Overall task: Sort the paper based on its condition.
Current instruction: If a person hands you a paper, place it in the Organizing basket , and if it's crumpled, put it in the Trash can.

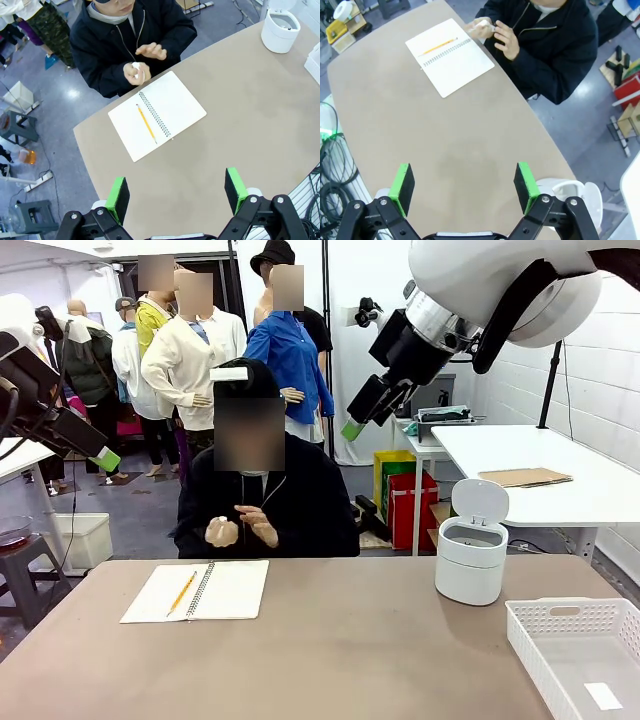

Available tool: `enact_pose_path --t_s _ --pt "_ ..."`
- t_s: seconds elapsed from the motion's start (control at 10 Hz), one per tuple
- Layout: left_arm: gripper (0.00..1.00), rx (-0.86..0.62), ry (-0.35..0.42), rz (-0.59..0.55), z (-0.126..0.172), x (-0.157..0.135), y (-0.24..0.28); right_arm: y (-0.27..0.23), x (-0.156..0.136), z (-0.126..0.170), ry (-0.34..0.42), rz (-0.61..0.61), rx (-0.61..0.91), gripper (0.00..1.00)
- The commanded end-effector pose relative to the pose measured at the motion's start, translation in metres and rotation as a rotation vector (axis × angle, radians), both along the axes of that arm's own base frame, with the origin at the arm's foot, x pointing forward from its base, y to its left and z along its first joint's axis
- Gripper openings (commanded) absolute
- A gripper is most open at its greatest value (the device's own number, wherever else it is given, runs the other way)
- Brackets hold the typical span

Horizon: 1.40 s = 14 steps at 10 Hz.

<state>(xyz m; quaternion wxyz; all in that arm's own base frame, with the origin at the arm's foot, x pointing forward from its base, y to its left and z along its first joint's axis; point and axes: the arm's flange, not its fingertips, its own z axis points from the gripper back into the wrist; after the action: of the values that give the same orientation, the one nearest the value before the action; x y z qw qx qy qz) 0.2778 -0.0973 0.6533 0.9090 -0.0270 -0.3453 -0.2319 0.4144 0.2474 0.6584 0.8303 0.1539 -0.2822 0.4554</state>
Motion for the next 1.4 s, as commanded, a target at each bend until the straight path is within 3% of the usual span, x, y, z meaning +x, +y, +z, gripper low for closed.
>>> enact_pose_path --t_s 0.0,1.3 --pt "1.00 0.000 -0.001 0.001 0.0003 -0.0003 -0.0002 0.0009 0.0006 0.0002 0.008 -0.005 0.006 1.00" --pt "1.00 0.000 -0.001 0.001 0.0003 -0.0003 -0.0002 0.0009 0.0006 0.0002 0.008 -0.005 0.006 1.00"
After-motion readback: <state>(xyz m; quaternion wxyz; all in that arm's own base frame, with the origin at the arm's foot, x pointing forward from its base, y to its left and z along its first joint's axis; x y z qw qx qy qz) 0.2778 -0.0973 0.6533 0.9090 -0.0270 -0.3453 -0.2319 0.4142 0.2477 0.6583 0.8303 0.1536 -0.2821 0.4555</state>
